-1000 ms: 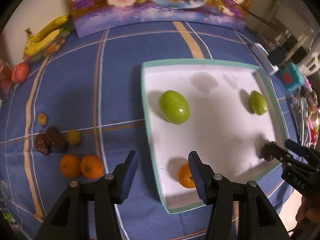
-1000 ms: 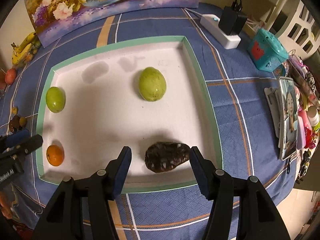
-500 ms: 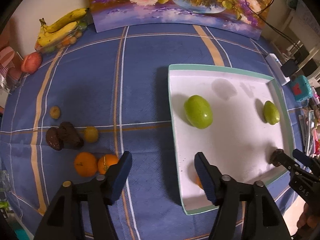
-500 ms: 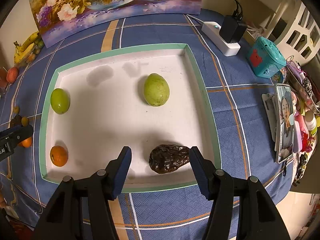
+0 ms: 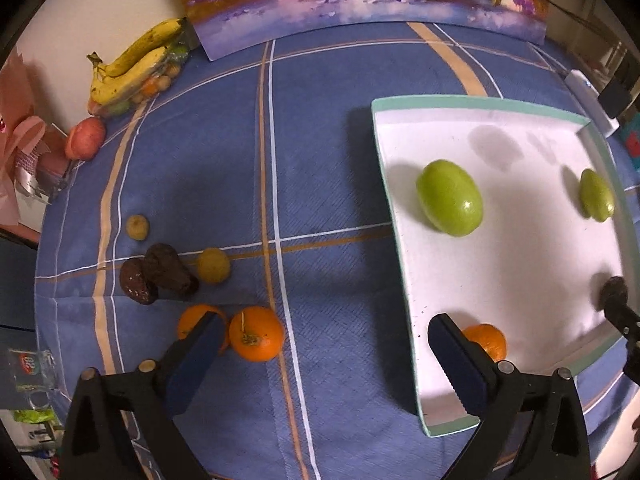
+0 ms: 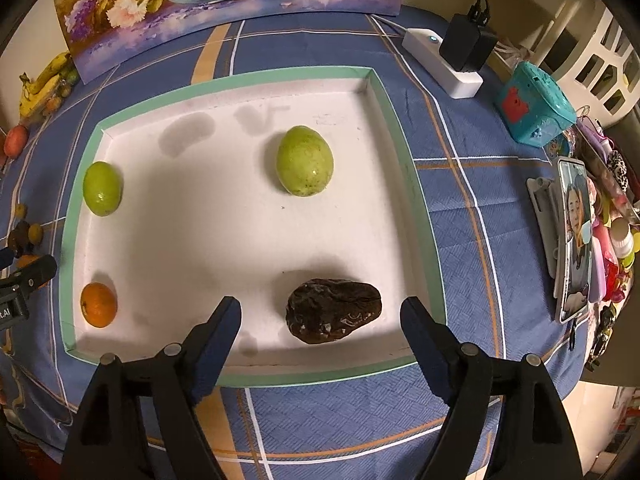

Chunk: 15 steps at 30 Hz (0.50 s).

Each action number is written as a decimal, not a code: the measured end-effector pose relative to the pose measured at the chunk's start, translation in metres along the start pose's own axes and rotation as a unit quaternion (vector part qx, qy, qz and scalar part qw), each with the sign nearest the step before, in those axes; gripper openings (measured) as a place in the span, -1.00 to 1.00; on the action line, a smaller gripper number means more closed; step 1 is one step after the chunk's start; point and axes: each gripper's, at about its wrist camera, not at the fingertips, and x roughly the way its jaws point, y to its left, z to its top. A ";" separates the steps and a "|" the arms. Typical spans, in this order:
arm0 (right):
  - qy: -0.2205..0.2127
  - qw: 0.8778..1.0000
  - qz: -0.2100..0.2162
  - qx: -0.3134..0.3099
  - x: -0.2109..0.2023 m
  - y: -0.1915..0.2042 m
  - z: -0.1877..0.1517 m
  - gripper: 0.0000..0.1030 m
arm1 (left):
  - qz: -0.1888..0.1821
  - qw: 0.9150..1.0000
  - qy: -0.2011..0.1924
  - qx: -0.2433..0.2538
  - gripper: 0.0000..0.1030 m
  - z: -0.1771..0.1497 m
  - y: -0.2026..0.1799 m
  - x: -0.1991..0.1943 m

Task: Organize fruits
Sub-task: 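Lower the date into the tray and open the right tool while the left tool withdraws, then move both open tools back toward the loose fruit beside the tray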

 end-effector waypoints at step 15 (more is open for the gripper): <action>-0.043 0.998 0.018 0.035 -0.008 -0.005 0.003 0.88 | 0.008 1.000 -0.017 -0.011 1.00 0.003 0.015 -0.010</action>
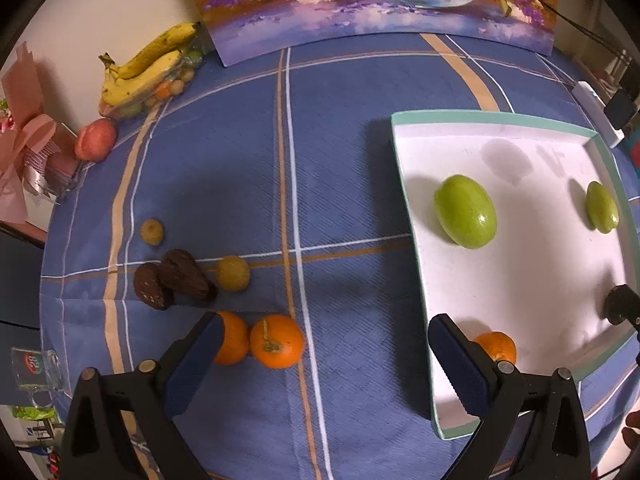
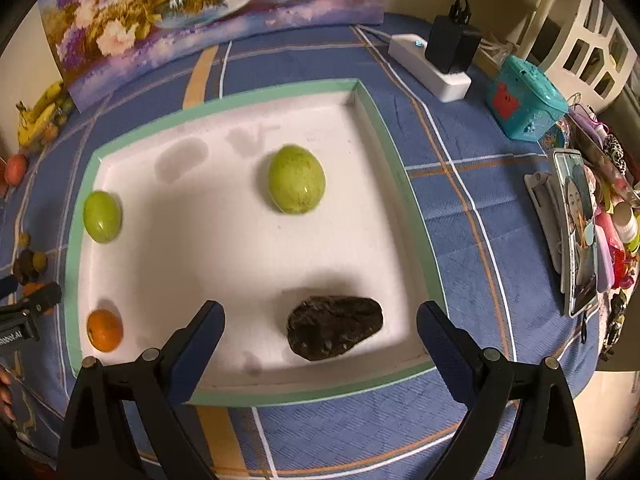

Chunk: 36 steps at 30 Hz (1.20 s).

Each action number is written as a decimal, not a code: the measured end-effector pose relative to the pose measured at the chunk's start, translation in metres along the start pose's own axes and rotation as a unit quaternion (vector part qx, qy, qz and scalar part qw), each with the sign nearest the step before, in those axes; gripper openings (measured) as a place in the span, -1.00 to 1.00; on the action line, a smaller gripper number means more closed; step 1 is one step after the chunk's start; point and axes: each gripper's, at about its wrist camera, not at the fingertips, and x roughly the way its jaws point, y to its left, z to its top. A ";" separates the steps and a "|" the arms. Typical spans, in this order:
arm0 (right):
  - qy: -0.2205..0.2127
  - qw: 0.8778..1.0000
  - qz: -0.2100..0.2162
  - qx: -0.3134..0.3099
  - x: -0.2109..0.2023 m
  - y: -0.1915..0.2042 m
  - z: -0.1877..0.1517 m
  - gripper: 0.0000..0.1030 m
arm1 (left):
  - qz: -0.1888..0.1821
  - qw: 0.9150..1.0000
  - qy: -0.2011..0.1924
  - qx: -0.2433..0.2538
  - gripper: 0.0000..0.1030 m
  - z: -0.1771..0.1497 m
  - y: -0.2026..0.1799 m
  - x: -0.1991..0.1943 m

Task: Organize fruits
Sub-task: 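Move both open tools back toward the loose fruit beside the tray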

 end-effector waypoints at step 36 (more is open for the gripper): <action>-0.084 0.980 0.131 -0.122 -0.035 0.164 0.007 0.88 | 0.093 0.974 -0.068 -0.197 1.00 -0.026 0.221 -0.037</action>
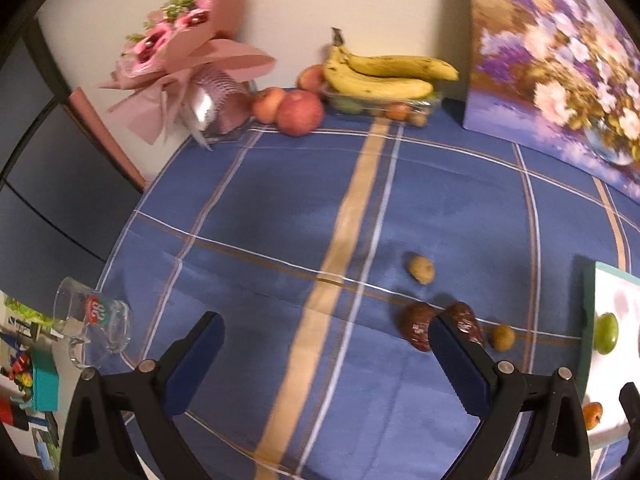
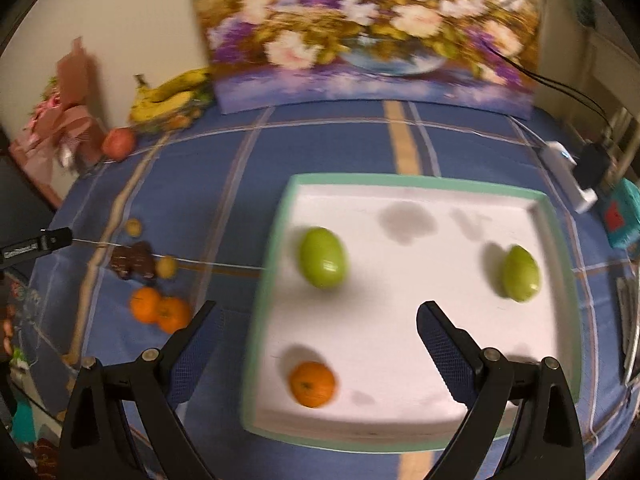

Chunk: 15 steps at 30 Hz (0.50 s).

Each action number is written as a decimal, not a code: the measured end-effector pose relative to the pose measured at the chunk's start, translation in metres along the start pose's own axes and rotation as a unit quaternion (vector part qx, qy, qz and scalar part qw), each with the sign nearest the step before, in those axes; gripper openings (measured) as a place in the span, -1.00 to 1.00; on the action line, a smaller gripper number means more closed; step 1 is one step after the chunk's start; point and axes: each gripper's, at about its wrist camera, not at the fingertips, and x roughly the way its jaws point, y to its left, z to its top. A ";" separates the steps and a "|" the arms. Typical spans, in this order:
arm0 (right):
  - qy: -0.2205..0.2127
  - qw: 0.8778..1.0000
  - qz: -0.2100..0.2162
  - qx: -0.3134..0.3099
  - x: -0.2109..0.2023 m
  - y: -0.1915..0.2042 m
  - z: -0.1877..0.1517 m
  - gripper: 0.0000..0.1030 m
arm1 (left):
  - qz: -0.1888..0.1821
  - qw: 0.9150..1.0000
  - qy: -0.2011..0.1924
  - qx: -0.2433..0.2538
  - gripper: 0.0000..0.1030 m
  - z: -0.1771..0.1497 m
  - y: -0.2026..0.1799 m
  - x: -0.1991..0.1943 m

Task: Organize fruits
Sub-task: 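Move both open tools back toward the loose fruit beside the tray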

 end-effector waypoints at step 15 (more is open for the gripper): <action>-0.025 0.997 0.071 -0.014 0.000 0.051 0.015 0.88 | -0.047 0.999 -0.006 -0.012 1.00 0.006 0.017 -0.003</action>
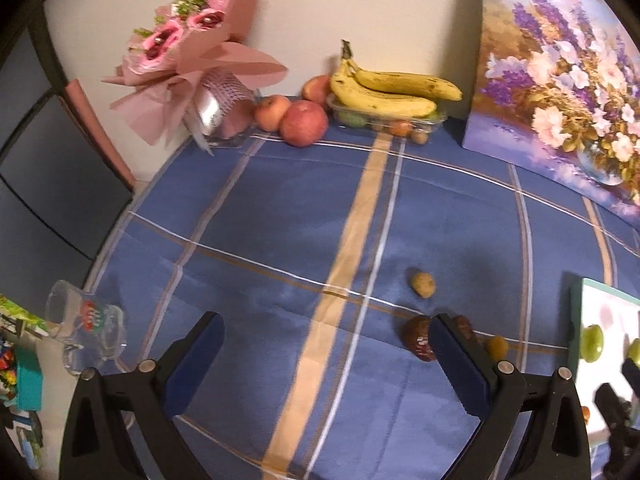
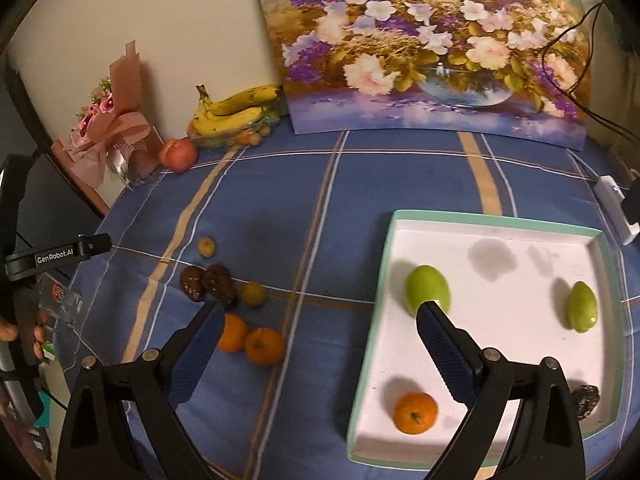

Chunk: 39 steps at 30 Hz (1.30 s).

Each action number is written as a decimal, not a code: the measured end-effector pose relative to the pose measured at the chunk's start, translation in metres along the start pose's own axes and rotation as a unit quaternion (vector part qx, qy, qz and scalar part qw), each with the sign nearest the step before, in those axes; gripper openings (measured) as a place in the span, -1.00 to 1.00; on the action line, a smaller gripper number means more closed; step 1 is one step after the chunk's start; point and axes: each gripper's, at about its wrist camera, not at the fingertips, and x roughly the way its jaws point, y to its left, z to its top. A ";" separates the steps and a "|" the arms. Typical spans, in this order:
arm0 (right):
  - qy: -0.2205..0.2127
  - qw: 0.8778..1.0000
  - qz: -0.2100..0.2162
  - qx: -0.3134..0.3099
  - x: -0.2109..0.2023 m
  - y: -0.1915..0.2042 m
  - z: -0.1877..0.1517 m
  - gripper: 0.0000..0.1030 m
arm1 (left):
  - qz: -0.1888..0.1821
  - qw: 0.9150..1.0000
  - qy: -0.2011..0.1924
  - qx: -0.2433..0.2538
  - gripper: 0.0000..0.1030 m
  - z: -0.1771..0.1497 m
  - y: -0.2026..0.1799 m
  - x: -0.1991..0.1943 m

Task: Organize fruits
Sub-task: 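Move both open tools back toward the loose fruit beside the tray, then grasp a dark wrinkled date with the left tool while the right tool grasps an orange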

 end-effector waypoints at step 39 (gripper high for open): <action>0.120 0.988 0.005 -0.094 0.089 0.050 -0.030 -0.27 | -0.110 0.985 0.134 -0.011 -0.30 -0.027 -0.061 0.098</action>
